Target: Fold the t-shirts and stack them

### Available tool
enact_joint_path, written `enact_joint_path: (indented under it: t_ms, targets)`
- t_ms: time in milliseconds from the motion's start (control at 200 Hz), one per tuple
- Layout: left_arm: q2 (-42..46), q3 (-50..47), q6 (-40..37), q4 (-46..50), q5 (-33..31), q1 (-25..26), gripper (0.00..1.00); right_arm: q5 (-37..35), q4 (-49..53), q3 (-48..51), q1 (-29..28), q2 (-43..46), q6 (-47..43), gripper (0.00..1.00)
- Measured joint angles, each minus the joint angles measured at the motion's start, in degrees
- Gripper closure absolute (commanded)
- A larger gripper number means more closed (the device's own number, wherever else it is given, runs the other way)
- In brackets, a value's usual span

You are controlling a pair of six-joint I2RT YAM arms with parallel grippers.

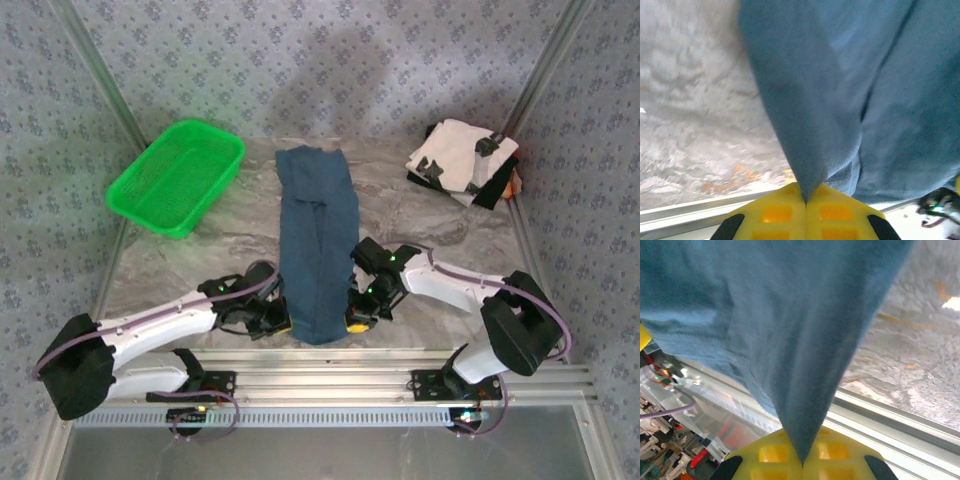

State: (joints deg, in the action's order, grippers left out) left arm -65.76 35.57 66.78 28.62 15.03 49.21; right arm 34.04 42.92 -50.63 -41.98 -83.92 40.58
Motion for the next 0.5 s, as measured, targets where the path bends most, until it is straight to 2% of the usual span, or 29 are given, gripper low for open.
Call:
enact_joint_path:
  t_ms: [190, 305, 500]
  targets:
    - [-0.4, 7.6, -4.6, 2.6, 2.0, -10.6, 1.0, -0.2, 4.3, -9.8, 5.7, -2.5, -4.4, 1.0]
    - [-4.0, 14.1, -8.9, 4.0, 4.1, -16.7, 1.0, -0.3, 7.4, -18.7, 8.9, -8.1, -8.5, 1.0]
    - [-12.2, 22.6, -15.7, 4.9, 6.7, -23.6, 1.0, -0.5, 9.4, -32.6, 14.3, -19.5, -13.5, 1.0]
